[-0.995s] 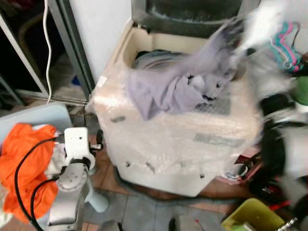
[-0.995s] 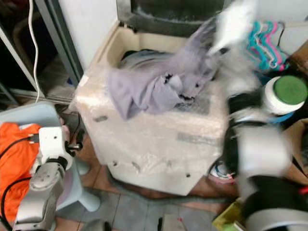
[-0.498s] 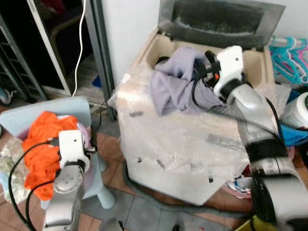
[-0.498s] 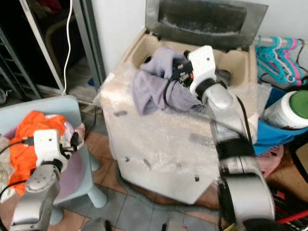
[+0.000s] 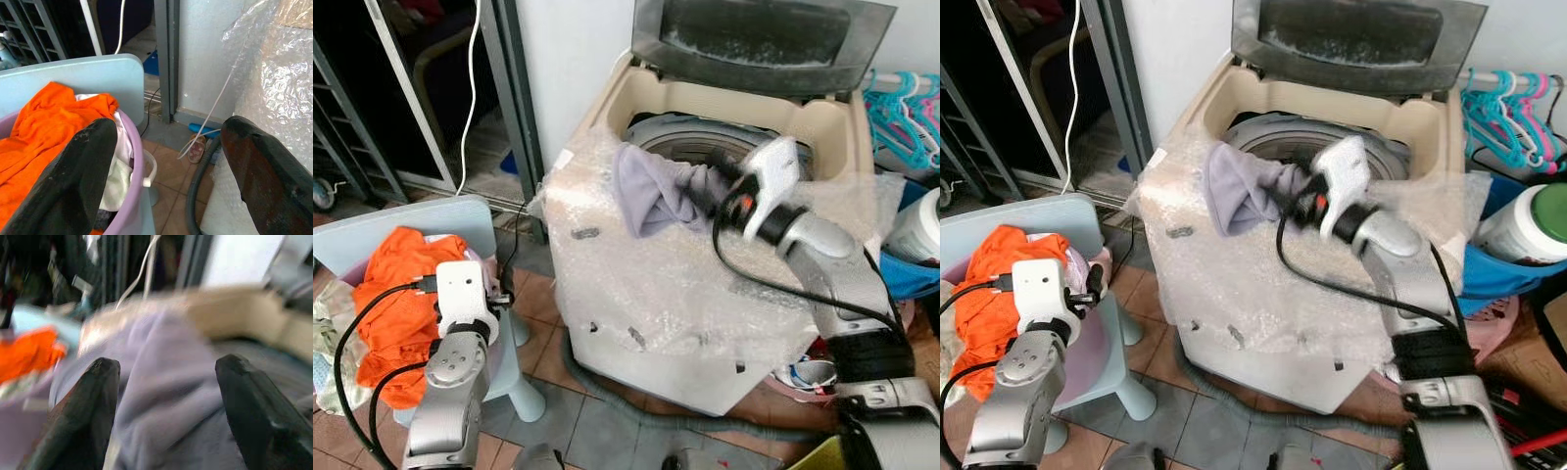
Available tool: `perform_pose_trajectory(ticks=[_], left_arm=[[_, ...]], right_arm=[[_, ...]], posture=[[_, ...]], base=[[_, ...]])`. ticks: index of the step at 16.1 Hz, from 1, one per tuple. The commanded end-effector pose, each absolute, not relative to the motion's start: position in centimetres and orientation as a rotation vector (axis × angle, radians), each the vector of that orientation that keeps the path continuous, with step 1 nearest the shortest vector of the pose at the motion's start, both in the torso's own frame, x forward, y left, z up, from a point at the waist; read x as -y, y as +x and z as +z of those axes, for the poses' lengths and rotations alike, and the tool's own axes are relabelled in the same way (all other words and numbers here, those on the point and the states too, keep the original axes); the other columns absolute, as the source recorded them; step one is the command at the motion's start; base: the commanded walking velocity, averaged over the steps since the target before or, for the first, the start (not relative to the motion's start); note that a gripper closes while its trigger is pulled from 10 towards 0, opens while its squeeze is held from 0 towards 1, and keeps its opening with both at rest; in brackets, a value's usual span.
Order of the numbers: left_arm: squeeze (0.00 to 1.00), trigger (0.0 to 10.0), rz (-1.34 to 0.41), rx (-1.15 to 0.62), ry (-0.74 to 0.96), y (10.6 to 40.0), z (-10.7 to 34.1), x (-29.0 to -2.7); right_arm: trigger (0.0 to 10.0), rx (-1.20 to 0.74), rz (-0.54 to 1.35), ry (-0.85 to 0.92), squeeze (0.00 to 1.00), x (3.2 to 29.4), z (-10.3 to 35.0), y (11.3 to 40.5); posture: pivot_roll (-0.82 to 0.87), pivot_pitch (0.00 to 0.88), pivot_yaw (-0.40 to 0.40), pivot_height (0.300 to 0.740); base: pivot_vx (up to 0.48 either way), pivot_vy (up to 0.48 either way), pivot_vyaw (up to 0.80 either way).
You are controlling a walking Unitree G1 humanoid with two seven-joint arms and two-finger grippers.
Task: Clothes washing
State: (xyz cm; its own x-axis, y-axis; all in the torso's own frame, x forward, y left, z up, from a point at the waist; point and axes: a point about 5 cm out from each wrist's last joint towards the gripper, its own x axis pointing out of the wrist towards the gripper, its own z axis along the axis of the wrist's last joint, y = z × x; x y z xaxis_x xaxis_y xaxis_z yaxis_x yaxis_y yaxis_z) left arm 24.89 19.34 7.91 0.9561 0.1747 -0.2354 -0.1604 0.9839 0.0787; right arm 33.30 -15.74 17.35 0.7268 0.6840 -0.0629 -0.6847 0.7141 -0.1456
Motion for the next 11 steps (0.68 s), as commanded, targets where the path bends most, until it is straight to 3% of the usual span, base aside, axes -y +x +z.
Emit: perform_pose_trajectory(ticks=[1,2,4,8,11], left_arm=[[0.0,10.0,0.158,-0.244,0.062,25.1,7.9,-19.1],[0.0,10.0,0.159,-0.243,0.061,25.1,7.9,-19.1],[0.0,10.0,0.171,-0.244,0.057,25.0,7.8,-19.2],[0.0,10.0,0.173,-0.248,0.06,24.9,7.8,-19.4],[0.0,10.0,0.17,-0.25,0.065,25.0,7.7,-19.3]], right_arm=[[10.0,-0.071,0.749,-0.186,1.0,16.2,16.2,33.4],[10.0,-0.12,0.577,-0.199,1.0,17.7,15.7,34.9],[10.0,-0.098,0.411,-0.234,1.0,19.1,16.7,36.1],[10.0,0.197,-0.137,-0.177,1.0,24.6,23.3,37.6],[10.0,0.311,-0.15,-0.179,1.0,24.2,25.4,37.3]], posture=[[-0.03,0.0,-0.005,0.74],[-0.03,0.0,-0.008,0.74],[-0.02,0.0,-0.013,0.74],[-0.02,0.0,-0.008,0.74],[-0.03,0.0,-0.005,0.74]], base=[[0.0,0.0,0.0],[0.0,0.0,0.0],[0.0,0.0,0.0],[0.0,0.0,0.0],[0.0,0.0,0.0]])
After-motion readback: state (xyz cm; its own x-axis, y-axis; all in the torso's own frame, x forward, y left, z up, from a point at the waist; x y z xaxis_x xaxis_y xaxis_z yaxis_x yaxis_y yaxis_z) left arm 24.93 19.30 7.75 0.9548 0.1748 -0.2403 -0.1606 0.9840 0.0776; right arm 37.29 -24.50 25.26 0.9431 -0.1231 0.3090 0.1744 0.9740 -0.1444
